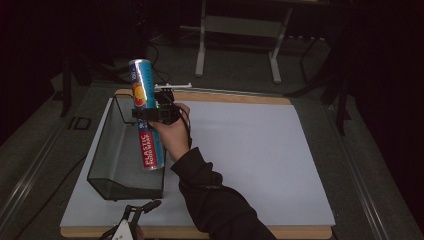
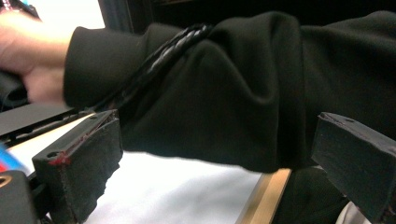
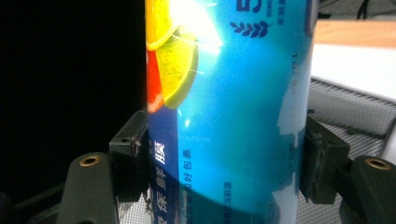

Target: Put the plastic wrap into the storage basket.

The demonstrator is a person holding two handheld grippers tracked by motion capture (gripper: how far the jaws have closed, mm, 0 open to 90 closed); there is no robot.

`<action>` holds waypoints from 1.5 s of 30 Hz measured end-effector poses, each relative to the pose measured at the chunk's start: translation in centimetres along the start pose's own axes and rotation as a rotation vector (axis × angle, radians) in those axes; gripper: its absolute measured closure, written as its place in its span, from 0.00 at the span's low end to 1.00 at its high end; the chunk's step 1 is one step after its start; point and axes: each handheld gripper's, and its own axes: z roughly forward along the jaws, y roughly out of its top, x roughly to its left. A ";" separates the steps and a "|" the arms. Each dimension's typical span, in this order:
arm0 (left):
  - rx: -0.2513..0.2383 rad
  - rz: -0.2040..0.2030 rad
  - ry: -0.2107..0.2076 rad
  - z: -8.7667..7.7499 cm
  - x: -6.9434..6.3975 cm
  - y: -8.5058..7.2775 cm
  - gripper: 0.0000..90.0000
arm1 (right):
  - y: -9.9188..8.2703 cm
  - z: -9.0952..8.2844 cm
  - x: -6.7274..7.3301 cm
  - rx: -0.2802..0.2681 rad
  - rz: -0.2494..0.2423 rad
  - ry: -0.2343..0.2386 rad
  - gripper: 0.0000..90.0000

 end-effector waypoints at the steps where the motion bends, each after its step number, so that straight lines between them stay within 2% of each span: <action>1: -0.001 0.001 -0.002 0.0 0.0 0.0 0.03 | -0.2 0.4 -0.1 0.002 0.010 0.009 0.35; 3: 0.004 0.000 0.001 0.0 0.0 0.0 0.03 | -0.6 0.9 -0.1 0.005 0.022 0.003 0.35; 7: 0.001 -0.005 -0.001 0.0 0.1 -0.1 0.03 | -1.9 2.3 -0.1 0.034 0.027 -0.059 0.35; 8: 0.001 -0.005 -0.001 0.0 0.1 -0.1 0.03 | -1.9 2.3 -0.1 0.034 0.027 -0.059 0.35; 9: 0.001 -0.004 -0.001 0.0 0.0 -0.1 0.03 | -2.2 2.6 -0.1 0.044 0.021 -0.076 0.35; 10: 0.001 -0.004 -0.003 0.0 0.0 -0.1 0.03 | -3.2 3.4 -0.1 0.065 0.017 -0.119 0.35; 11: 0.001 -0.002 -0.005 0.0 0.0 0.0 0.03 | -3.2 3.4 -0.1 0.065 0.017 -0.119 0.35; 15: -0.003 -0.001 -0.005 -0.1 0.0 0.0 0.03 | -4.4 4.2 0.0 0.085 -0.002 -0.187 0.35; 18: -0.004 -0.004 -0.006 -0.1 0.0 0.0 0.03 | -5.1 4.5 -0.3 0.095 0.016 -0.221 0.35; 21: -0.002 -0.002 -0.007 -0.1 0.0 0.0 0.03 | -5.4 4.7 -0.4 0.102 0.025 -0.234 0.35; 22: -0.002 -0.001 -0.008 -0.1 0.0 0.0 0.03 | -5.5 4.7 -0.6 0.105 0.044 -0.242 0.35; 26: -0.002 -0.001 -0.008 0.0 -0.1 0.0 0.03 | -5.5 4.8 -0.7 0.109 0.051 -0.250 0.35; 30: -0.003 -0.002 -0.012 0.0 -0.1 0.0 0.03 | -5.6 5.3 -1.2 0.119 0.085 -0.267 0.35; 45: 0.000 -0.004 -0.013 -0.1 0.0 0.0 0.03 | -5.8 6.7 -2.4 0.174 0.120 -0.285 0.34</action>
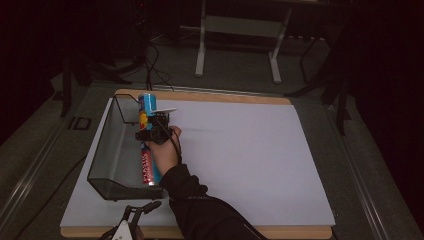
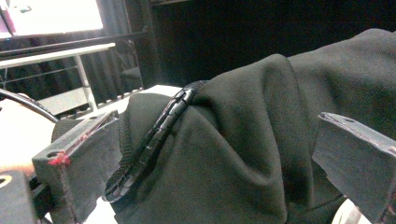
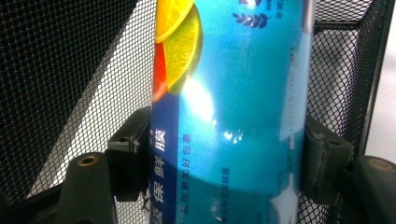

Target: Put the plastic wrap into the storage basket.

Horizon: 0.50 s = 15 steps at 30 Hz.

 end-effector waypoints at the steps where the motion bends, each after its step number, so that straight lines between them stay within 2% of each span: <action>1: 0.001 0.001 0.001 0.0 0.0 0.0 0.03 | 0.0 0.0 0.0 0.001 -0.013 -0.004 0.34; 15: 0.005 0.003 -0.004 0.1 0.0 0.0 0.03 | 0.3 -0.4 -0.1 0.015 -0.098 -0.001 0.30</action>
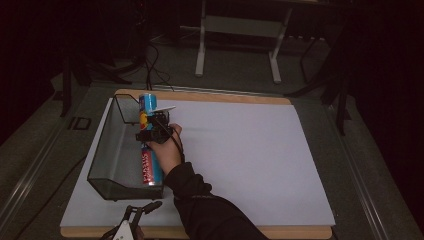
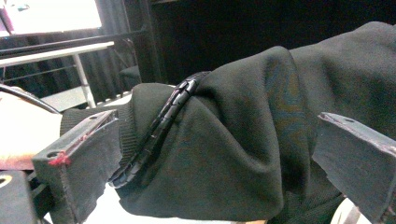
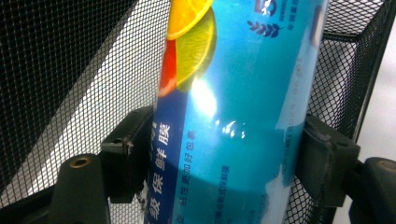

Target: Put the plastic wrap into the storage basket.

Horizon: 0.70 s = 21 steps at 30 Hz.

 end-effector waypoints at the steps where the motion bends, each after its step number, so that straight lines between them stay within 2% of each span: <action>1: 0.000 0.000 0.000 0.0 0.0 0.0 0.03 | 0.0 0.0 0.0 -0.001 -0.002 0.000 0.30; 5: 0.002 0.000 -0.001 0.0 0.0 0.0 0.03 | 0.1 -0.2 -0.2 0.007 -0.010 0.015 0.29; 6: 0.002 -0.001 -0.003 0.0 0.0 0.0 0.03 | 0.1 -0.4 -0.2 0.003 -0.025 0.010 0.28; 10: 0.001 -0.001 -0.001 0.0 0.0 0.0 0.03 | 0.5 -1.5 -0.2 -0.031 -0.049 0.033 0.21; 14: 0.002 -0.003 0.000 0.1 0.0 0.0 0.03 | 0.7 -2.5 -0.3 -0.056 -0.065 0.046 0.20; 15: 0.003 -0.003 0.002 0.1 0.0 0.0 0.03 | 0.7 -2.9 -0.2 -0.064 -0.079 0.057 0.18; 16: 0.006 -0.005 0.001 0.1 0.0 0.0 0.03 | 0.7 -3.7 -0.3 -0.088 -0.141 0.063 0.15; 19: 0.007 -0.004 0.001 0.2 0.0 0.0 0.03 | 0.5 -4.8 -0.5 -0.097 -0.198 0.096 0.14; 21: 0.007 -0.006 0.001 0.2 0.0 0.0 0.03 | 0.3 -5.8 -0.8 -0.107 -0.216 0.109 0.15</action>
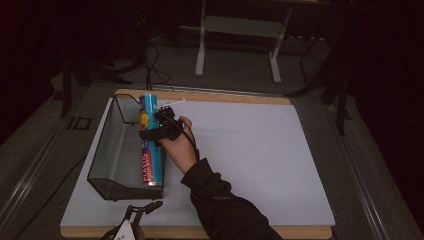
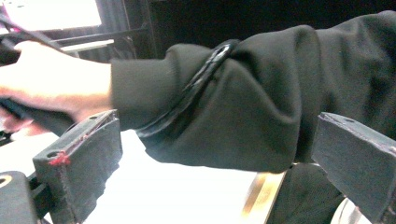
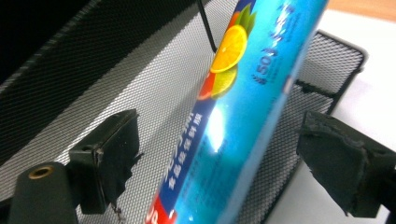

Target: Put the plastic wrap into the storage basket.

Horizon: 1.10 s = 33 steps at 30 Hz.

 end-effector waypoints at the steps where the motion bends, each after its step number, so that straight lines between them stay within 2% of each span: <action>1: 0.000 0.000 0.000 0.0 0.0 0.0 0.03 | -0.1 -0.6 -0.2 -0.012 -0.013 0.006 0.15; 6: 0.005 0.000 -0.002 0.2 0.0 0.0 0.03 | -1.0 -3.3 -1.2 -0.046 -0.078 0.035 0.15; 9: 0.010 0.000 -0.006 0.4 -0.1 0.0 0.03 | -1.5 -4.5 -2.1 -0.058 -0.061 0.059 0.14; 13: 0.014 0.000 -0.003 0.4 -0.1 0.0 0.03 | -2.6 -5.7 -3.2 -0.044 -0.066 0.078 0.13; 15: 0.015 -0.006 -0.004 0.5 -0.1 -0.1 0.03 | -3.2 -6.2 -3.5 -0.040 -0.085 0.069 0.13; 19: 0.017 -0.007 -0.001 0.5 -0.1 -0.1 0.03 | -4.5 -7.4 -4.2 -0.046 -0.100 0.095 0.13; 22: 0.020 -0.006 0.000 0.5 -0.1 -0.1 0.03 | -5.4 -8.4 -4.4 -0.053 -0.128 0.088 0.13; 29: 0.028 -0.005 0.002 0.7 -0.1 -0.1 0.03 | -7.1 -10.6 -5.2 -0.059 -0.140 0.092 0.14; 33: 0.033 -0.007 0.002 0.8 -0.1 -0.2 0.03 | -8.6 -12.5 -5.8 -0.059 -0.160 0.090 0.14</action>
